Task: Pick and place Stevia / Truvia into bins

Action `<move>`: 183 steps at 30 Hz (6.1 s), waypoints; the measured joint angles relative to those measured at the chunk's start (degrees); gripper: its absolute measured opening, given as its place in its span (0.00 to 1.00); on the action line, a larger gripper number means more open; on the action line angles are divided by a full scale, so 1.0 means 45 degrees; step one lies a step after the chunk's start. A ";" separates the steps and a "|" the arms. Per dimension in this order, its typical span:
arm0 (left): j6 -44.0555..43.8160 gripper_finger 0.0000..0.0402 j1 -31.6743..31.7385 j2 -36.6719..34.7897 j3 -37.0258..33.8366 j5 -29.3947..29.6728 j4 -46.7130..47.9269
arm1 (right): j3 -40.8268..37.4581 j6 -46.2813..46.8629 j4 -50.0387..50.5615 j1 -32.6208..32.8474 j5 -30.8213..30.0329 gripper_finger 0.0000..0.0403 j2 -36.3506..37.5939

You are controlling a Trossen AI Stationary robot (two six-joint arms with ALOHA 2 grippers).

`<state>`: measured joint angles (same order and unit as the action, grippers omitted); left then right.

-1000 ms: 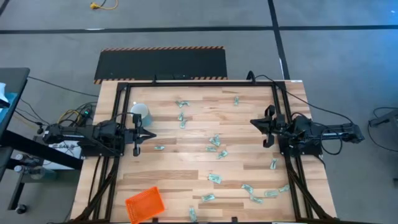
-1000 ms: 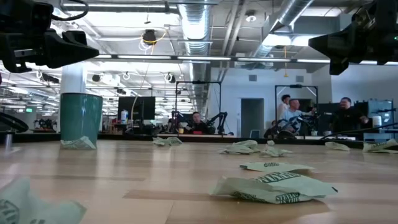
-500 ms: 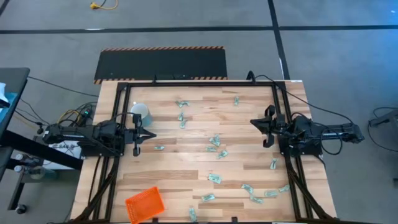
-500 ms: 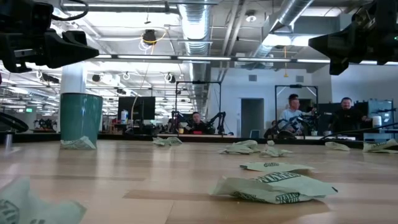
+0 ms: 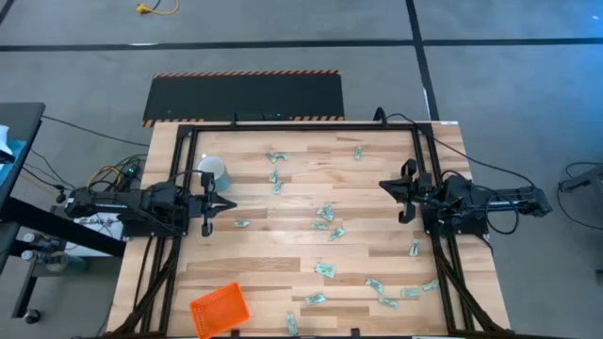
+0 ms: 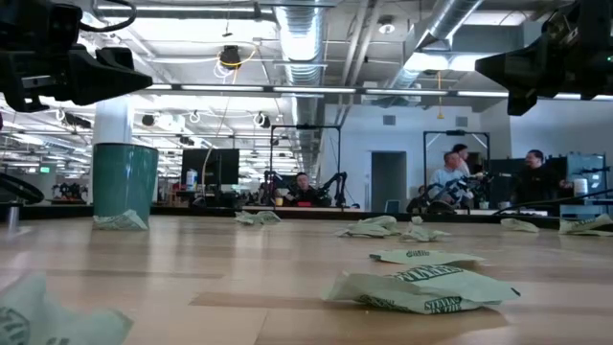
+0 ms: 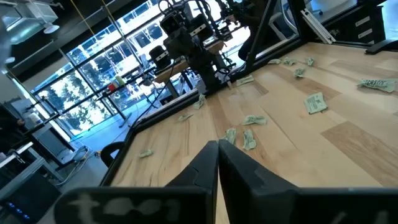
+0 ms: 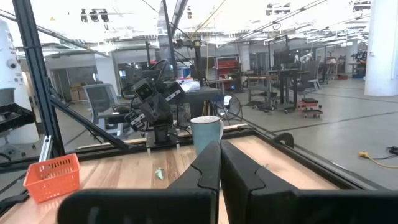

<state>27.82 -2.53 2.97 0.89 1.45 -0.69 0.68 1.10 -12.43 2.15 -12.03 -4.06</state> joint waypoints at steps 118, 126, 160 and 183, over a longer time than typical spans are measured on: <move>-1.8908 0.00 -0.9806 1.8785 1.3308 -0.1250 1.1068 | -0.0004 0.3435 -0.2244 -0.0010 -0.0063 0.00 0.0001; -1.9121 0.00 -0.9304 1.9165 1.3303 -0.2133 1.1066 | -0.0004 0.3435 -0.2080 -0.0010 -0.0063 0.00 0.0001; -1.9143 0.50 -0.9481 1.9160 1.3288 0.0420 1.0647 | -0.0004 0.3435 -0.1577 -0.0010 -0.0063 0.00 -0.0004; -1.9498 0.51 -0.9419 2.0655 1.1865 -0.0387 0.8929 | -0.0004 0.3440 -0.1466 -0.0009 -0.0058 0.00 0.0000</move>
<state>-59.92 -44.92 95.91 54.28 -0.29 39.49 0.67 16.58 -19.03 2.11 -12.29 -4.06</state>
